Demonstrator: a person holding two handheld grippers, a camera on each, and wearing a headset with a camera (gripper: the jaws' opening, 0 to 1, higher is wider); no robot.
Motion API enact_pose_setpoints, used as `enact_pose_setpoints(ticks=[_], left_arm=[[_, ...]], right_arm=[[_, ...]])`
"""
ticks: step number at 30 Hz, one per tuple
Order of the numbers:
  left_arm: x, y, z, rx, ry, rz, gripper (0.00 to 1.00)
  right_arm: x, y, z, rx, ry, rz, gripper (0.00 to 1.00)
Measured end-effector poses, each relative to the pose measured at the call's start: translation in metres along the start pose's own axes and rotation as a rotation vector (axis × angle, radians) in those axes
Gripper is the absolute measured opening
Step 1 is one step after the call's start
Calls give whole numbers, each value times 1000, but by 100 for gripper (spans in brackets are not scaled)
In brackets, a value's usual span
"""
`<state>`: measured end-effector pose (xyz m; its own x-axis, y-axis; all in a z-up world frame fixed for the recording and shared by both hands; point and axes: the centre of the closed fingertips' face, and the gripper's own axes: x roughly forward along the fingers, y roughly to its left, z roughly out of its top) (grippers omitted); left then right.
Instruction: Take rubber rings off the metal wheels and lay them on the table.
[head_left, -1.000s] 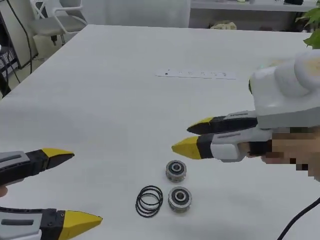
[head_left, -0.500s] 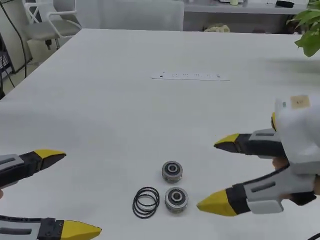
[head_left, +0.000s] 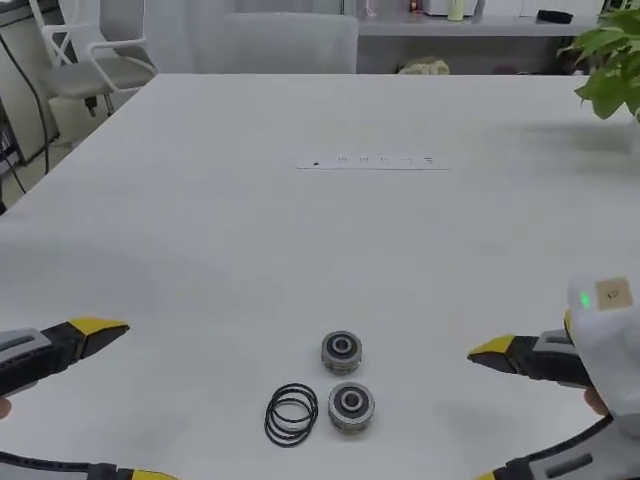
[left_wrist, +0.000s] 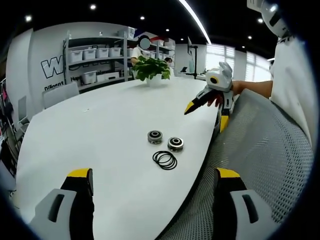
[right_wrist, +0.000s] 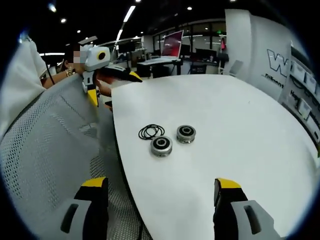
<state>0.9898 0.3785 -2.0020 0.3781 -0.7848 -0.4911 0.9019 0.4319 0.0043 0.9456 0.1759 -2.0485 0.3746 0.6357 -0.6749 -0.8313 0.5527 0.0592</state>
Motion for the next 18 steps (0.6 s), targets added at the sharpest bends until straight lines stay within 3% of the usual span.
enact_pose_setpoints(ticks=[18], left_arm=[[3,-8,-6,-33,14,-27,99]], right_arm=[[-15,-9,-15,121,-47,-92,84]])
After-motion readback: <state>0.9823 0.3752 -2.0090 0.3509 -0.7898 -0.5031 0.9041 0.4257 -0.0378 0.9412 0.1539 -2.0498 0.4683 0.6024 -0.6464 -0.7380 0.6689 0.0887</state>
